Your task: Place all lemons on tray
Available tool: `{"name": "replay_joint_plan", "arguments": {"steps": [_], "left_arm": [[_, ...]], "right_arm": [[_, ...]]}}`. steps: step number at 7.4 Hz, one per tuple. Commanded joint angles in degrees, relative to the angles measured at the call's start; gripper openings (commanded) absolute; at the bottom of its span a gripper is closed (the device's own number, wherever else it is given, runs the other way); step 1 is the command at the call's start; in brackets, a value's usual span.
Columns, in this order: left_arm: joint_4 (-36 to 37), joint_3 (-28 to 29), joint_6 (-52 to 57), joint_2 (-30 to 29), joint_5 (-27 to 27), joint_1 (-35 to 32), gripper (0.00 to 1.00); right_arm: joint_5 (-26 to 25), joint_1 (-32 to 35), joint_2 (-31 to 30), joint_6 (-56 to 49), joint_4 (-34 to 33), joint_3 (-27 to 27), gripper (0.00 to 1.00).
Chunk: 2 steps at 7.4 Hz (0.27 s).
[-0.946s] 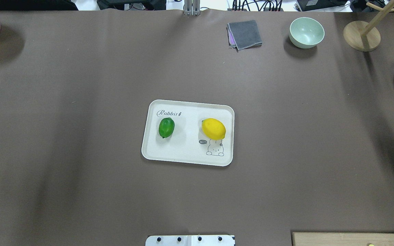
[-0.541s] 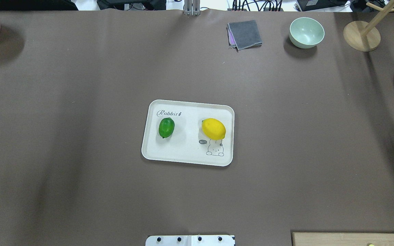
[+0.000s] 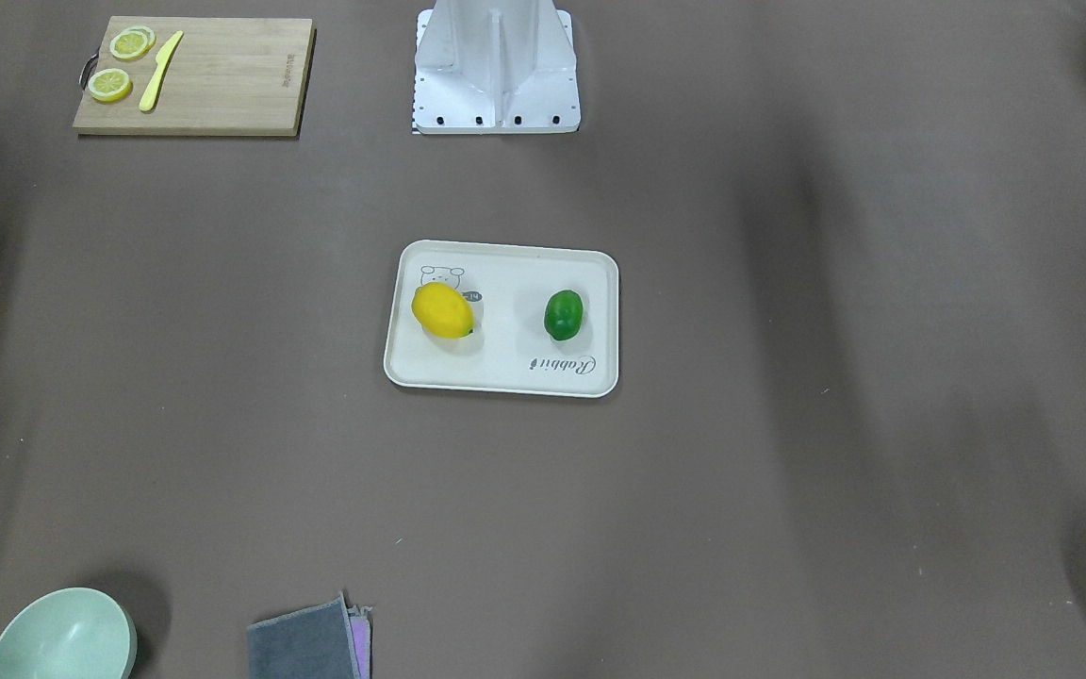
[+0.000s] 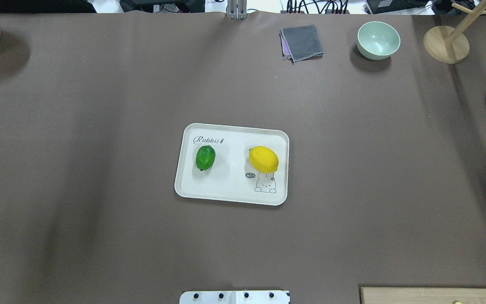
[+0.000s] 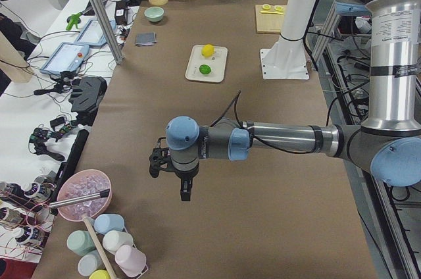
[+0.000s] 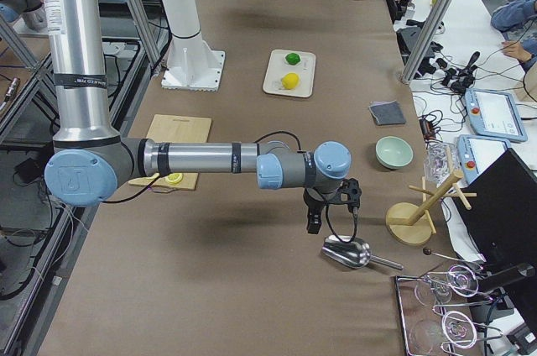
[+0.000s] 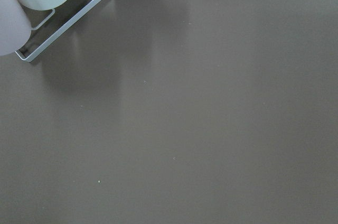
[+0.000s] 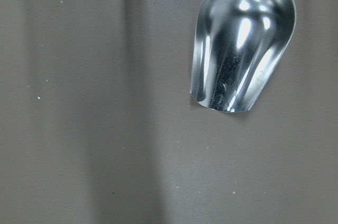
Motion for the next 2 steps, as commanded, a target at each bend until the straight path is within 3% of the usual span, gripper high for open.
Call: {"name": "replay_joint_plan", "arguments": {"steps": [1, 2], "left_arm": [[0.0, 0.0, 0.0, 0.0, 0.3, 0.1, 0.98], [0.0, -0.1, 0.0, 0.0, 0.3, 0.0, 0.98]], "right_arm": [[-0.2, 0.0, 0.0, 0.1, 0.0, 0.0, 0.99], [-0.2, 0.0, -0.1, 0.1, 0.0, 0.0, 0.99]]}}
